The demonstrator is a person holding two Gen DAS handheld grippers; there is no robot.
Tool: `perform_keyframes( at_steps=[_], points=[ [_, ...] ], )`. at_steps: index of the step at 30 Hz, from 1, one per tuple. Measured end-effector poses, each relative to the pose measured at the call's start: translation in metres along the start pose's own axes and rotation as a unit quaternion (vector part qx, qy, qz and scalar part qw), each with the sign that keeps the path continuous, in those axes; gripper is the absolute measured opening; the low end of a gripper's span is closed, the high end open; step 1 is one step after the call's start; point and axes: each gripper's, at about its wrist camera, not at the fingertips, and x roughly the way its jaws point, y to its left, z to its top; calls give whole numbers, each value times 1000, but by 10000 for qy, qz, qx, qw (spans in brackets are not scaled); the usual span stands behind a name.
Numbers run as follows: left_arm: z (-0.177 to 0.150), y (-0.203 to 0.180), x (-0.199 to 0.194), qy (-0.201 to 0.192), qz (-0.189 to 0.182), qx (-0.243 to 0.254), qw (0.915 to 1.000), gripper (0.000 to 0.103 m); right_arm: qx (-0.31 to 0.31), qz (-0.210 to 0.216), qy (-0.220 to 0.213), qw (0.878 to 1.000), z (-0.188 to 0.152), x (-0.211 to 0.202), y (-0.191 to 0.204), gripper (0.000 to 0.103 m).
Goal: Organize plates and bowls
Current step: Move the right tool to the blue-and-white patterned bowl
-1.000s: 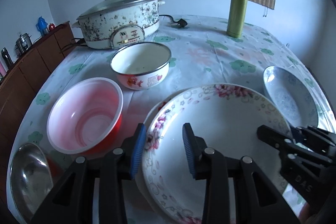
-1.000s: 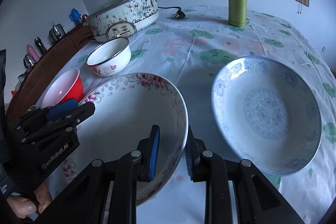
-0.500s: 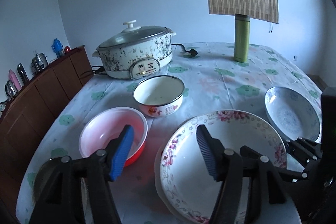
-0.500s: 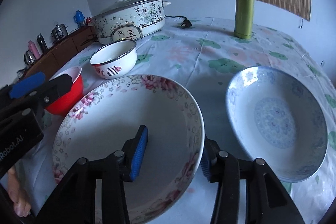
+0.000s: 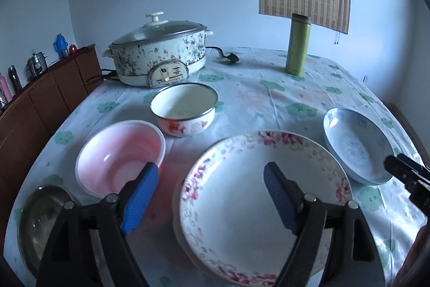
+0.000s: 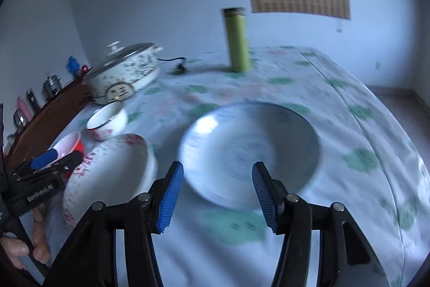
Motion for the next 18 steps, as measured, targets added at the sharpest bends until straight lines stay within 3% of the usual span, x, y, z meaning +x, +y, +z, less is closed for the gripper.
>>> perform_keyframes(
  at_steps=[8, 12, 18],
  points=[
    [-18, -28, -23, -174, -157, 263, 9994, 82, 238, -385, -204, 9988, -14, -22, -42, 56],
    [-25, -44, -26, 6, -472, 295, 9984, 82, 310, -473, -297, 9980, -16, -29, -51, 56],
    [-31, -71, -30, 192, -601, 364, 9973, 82, 324, -596, -378, 9970, -20, -41, -62, 56]
  ],
)
